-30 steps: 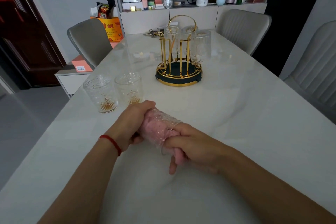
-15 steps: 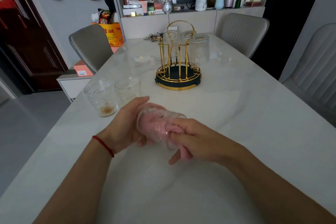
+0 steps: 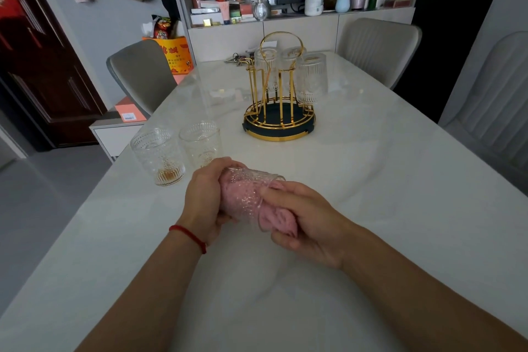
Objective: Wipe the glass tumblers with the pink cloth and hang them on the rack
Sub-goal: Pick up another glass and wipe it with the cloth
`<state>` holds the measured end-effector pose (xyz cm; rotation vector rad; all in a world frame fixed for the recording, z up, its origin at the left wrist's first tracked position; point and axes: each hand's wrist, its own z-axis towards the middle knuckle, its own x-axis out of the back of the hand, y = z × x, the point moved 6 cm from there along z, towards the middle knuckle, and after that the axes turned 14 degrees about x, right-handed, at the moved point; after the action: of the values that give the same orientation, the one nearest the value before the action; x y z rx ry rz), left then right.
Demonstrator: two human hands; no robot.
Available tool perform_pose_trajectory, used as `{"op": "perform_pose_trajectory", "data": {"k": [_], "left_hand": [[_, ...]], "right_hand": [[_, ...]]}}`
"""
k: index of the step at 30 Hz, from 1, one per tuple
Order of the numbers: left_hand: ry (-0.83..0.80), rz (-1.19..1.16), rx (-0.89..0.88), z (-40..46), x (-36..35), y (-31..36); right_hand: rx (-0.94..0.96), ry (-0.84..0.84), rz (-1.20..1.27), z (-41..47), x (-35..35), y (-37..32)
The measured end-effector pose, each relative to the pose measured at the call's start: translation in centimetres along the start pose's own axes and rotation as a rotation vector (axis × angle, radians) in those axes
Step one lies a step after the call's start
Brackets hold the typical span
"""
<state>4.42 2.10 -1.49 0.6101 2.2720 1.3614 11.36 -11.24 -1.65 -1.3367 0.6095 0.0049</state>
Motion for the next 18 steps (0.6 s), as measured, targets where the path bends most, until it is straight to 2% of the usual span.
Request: {"op": "perform_pose_trajectory", "data": {"k": [5, 8, 10, 12, 16, 18], "left_hand": [[0.035, 0.018, 0.017, 0.0, 0.2, -0.1], [0.111, 0.078, -0.076, -0.4, 0.3, 0.5], [0.13, 0.108, -0.268, -1.0, 0.0, 1.4], [0.106, 0.138, -0.521, -1.8, -0.4, 2.2], [0.05, 0.256, -0.939, -3.1, -0.8, 3.0], [-0.021, 0.327, -1.028, -3.4, -1.0, 3.1]], "right_hand": [[0.062, -0.049, -0.186, 0.3, 0.3, 0.2], [0.079, 0.024, -0.269, 0.9, 0.8, 0.8], [0.061, 0.108, -0.199, 1.1, 1.1, 0.9], [0.026, 0.157, -0.02, 1.0, 1.0, 1.0], [-0.042, 0.119, 0.341, 0.8, 0.4, 1.2], [-0.028, 0.086, 0.303, 0.8, 0.7, 1.1]]}}
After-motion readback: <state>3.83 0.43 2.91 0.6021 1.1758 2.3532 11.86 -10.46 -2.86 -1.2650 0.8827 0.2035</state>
